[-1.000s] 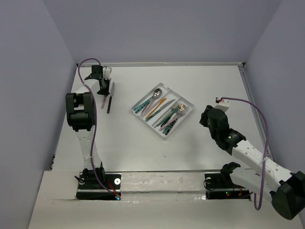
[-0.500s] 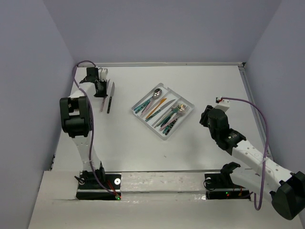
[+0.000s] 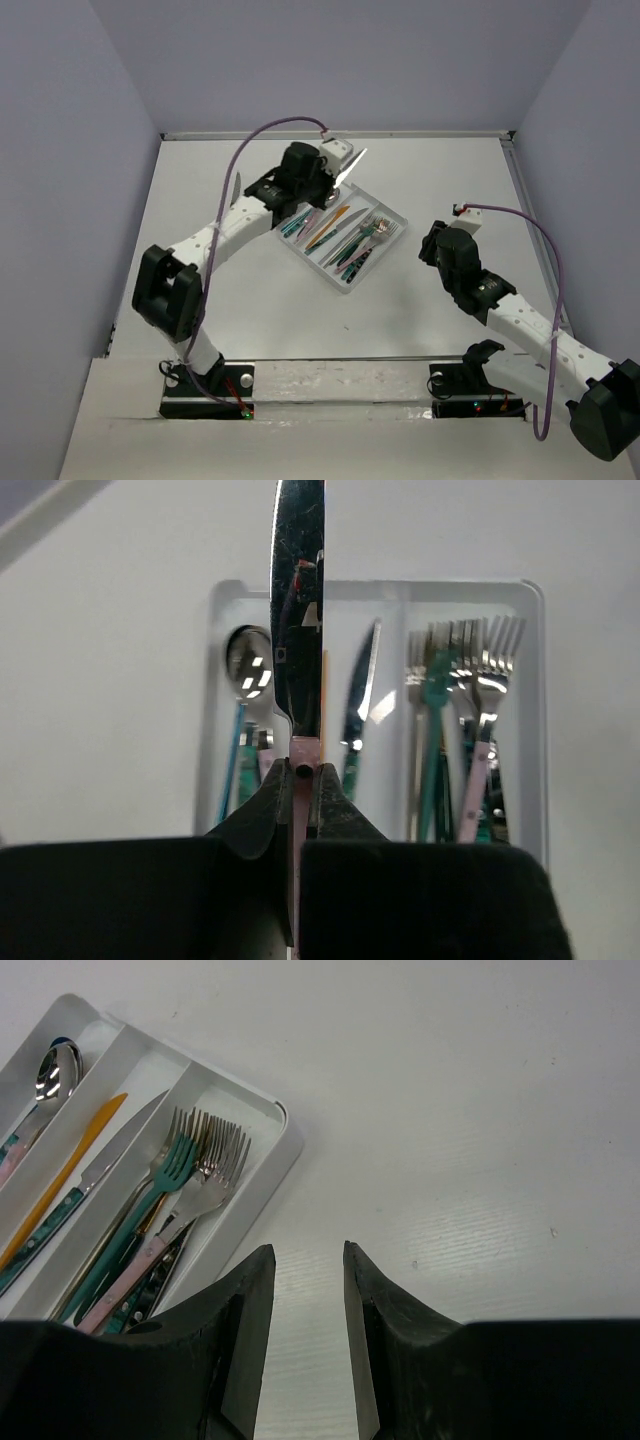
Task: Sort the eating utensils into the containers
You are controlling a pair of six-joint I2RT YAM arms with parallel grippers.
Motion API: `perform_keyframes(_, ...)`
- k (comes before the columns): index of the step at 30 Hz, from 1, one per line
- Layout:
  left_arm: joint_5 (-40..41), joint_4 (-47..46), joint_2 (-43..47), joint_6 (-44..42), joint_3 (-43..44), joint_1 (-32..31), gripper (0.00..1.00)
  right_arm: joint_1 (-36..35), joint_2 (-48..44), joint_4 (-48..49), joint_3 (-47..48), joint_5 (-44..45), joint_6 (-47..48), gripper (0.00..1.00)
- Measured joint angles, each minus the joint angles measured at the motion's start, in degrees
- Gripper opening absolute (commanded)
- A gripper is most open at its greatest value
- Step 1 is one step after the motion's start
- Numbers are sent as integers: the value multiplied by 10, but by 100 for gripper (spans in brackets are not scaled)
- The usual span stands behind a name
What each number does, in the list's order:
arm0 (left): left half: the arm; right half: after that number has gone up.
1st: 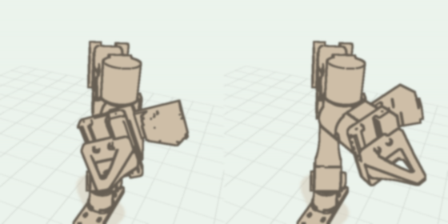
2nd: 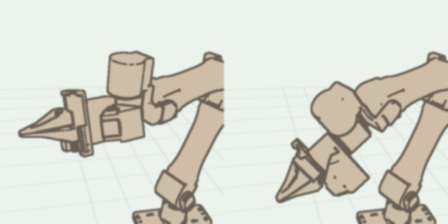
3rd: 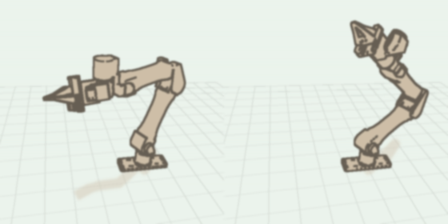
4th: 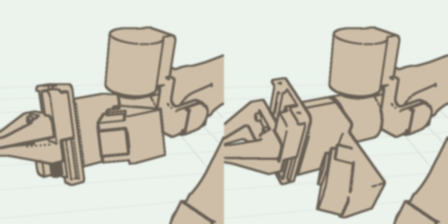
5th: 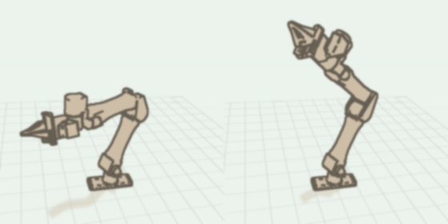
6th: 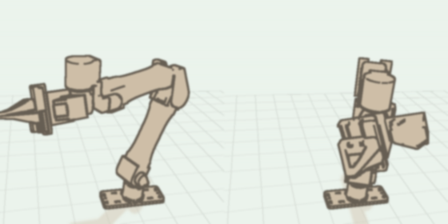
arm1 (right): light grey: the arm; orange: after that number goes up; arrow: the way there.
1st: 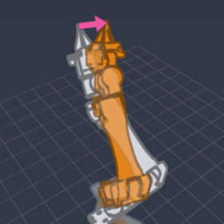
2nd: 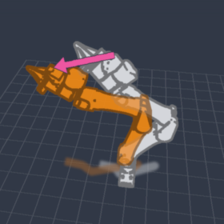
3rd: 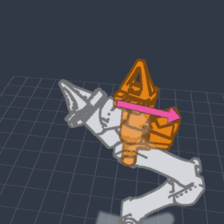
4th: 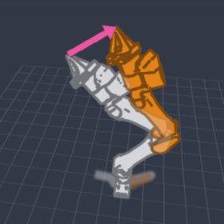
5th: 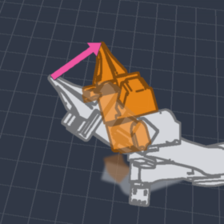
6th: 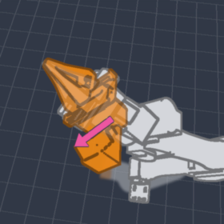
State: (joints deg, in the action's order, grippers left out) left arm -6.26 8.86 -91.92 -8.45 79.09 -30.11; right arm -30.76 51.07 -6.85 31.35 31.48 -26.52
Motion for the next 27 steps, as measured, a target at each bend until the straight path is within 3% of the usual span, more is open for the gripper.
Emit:
perform_keyframes(5, -7, 16, -113, 0, 20, -99, 0, 0, -1, 0, 0, 0, 0, 40)
perform_keyframes(11, 5, 47, -202, 1, 25, -104, 0, 0, -3, 0, 0, 0, 0, 40)
perform_keyframes(27, 43, 33, -205, -1, 26, -102, 0, 0, -4, 0, 0, 0, 0, 40)
